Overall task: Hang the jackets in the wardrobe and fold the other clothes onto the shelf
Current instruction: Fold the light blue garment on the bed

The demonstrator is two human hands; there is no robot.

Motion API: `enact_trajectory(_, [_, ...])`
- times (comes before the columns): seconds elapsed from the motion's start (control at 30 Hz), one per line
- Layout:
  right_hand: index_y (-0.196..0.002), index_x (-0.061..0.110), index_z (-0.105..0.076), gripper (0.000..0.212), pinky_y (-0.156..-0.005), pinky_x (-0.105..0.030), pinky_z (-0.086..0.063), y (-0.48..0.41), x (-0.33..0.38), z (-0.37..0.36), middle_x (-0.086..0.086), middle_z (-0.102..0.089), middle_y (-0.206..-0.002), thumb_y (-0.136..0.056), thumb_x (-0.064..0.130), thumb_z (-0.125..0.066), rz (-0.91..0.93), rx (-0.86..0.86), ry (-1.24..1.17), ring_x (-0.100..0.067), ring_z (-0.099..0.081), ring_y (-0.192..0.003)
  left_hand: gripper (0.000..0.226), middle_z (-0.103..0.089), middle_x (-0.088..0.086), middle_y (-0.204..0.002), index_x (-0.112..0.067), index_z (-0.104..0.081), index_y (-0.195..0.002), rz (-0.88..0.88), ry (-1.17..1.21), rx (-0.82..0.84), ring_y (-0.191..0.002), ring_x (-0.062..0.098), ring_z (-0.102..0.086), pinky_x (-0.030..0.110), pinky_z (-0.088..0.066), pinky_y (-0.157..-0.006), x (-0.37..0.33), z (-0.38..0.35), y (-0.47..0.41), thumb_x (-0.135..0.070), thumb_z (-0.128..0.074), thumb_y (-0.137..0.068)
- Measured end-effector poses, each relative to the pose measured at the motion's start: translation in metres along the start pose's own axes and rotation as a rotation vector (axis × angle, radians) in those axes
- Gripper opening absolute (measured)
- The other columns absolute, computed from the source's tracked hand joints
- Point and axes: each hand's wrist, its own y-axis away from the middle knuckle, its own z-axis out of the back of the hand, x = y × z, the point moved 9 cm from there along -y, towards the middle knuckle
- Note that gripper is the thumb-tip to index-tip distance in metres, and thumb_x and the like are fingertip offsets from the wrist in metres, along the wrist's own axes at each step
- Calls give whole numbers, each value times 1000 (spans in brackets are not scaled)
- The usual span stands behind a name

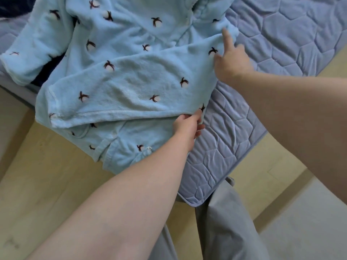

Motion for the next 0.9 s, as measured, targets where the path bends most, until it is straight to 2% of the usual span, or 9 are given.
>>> enact_trajectory(0.1, [-155, 28, -23, 61, -68, -36, -38, -32, 1, 8, -20, -53, -127, -96, 35, -40, 36, 77, 81, -33, -51, -84, 24, -66, -4, -72, -17, -67, -91, 27, 2, -52, -57, 10, -61, 23, -45, -52, 3, 2, -6, -41, -72, -91])
enact_trajectory(0.17, [-134, 11, -44, 43, -59, -35, -37, -44, -2, 14, -19, -61, -112, -92, 24, -45, 26, 98, 111, -31, -50, -77, 24, -65, -6, -63, -17, -67, -88, 58, -42, -58, -51, 8, -58, 22, -44, -49, 6, 1, -8, -40, -71, -92])
enact_trajectory(0.23, [-126, 8, -47, 37, -51, -34, -38, -48, -14, 21, -14, -59, -101, -90, 16, -46, -44, 94, 89, -27, -51, -68, 22, -63, -6, -61, -17, -65, -86, 93, -111, -31, -45, 6, -57, 20, -41, -46, 9, -7, -7, -37, -69, -94])
enact_trajectory(0.33, [-128, 7, -46, 38, -69, -38, -47, -49, -39, 30, -19, -58, -116, -92, 16, -43, -148, 50, 44, -35, -60, -94, 21, -62, -5, -64, -18, -62, -84, 118, -214, 23, -43, 5, -56, 21, -37, -46, 15, -25, -3, -35, -66, -96])
enact_trajectory(0.4, [-129, 7, -47, 38, -79, -40, -44, -50, -51, 35, -19, -58, -126, -92, 16, -44, -183, -12, -5, -38, -57, -111, 21, -62, -4, -64, -17, -63, -85, 128, -236, 29, -47, 6, -56, 22, -37, -47, 19, -34, -2, -34, -65, -97])
enact_trajectory(0.5, [-128, 9, -49, 40, -75, -35, -39, -48, -60, 38, -13, -59, -124, -89, 16, -42, -236, -92, -124, -30, -54, -99, 17, -63, -5, -64, -17, -66, -95, 169, -227, 24, -52, 8, -59, 23, -40, -51, 26, -38, -2, -34, -67, -96])
enact_trajectory(0.7, [-134, 9, -46, 44, -77, -36, -40, -52, -68, 33, -14, -56, -131, -92, 17, -42, -269, -102, -83, -33, -56, -114, 19, -63, -7, -67, -19, -64, -99, 269, -234, 46, -56, 9, -59, 24, -40, -55, 34, -41, -4, -38, -65, -96])
enact_trajectory(0.8, [-151, 12, -32, 57, -91, -43, -43, -47, -70, 22, -15, -47, -143, -95, 13, -42, -333, -54, 8, -37, -51, -126, 21, -63, -6, -70, -17, -62, -100, 314, -250, 84, -58, 10, -59, 25, -43, -58, 37, -44, -3, -38, -63, -97])
enact_trajectory(0.9, [-149, 19, -29, 59, -104, -49, -34, -19, -47, 22, -16, -29, -154, -91, 10, -40, -290, -158, 194, -38, -37, -135, 27, -69, -2, -76, -15, -66, -100, 349, -242, 177, -61, 13, -64, 25, -49, -58, 27, -34, 4, -42, -64, -95])
